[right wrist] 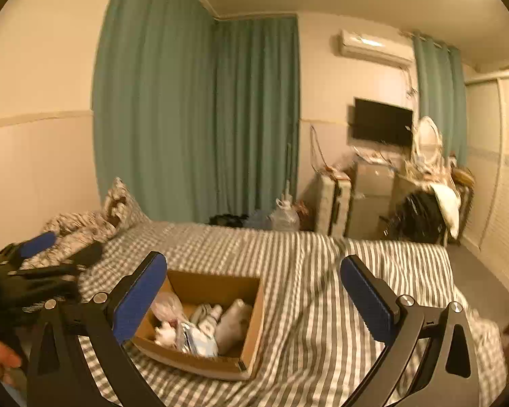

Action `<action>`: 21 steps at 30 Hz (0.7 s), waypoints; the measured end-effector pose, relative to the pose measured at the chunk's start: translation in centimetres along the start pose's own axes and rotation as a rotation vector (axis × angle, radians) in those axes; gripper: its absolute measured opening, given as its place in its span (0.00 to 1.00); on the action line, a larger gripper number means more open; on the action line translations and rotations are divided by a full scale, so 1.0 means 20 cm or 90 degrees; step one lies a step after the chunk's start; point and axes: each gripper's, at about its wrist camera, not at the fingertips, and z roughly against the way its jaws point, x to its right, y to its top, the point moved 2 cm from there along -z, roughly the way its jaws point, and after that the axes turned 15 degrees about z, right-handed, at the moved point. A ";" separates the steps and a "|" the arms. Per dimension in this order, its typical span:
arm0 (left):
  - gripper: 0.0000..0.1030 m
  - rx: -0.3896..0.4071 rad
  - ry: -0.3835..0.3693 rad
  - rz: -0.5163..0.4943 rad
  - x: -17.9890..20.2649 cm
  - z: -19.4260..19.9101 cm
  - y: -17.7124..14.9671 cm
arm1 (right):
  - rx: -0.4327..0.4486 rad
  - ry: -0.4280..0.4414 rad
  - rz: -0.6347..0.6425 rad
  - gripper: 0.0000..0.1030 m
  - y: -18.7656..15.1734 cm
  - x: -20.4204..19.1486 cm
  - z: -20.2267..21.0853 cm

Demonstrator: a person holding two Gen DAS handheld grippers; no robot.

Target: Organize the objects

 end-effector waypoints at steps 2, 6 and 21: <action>1.00 0.002 0.016 0.005 -0.04 0.01 -0.05 | -0.027 -0.001 -0.013 1.00 -0.11 -0.01 -0.05; 1.00 -0.001 0.032 -0.002 -0.11 0.06 -0.15 | -0.057 0.016 -0.025 1.00 -0.26 -0.04 -0.09; 1.00 -0.038 0.051 -0.046 -0.12 0.08 -0.36 | -0.105 0.023 -0.001 1.00 -0.41 -0.11 -0.10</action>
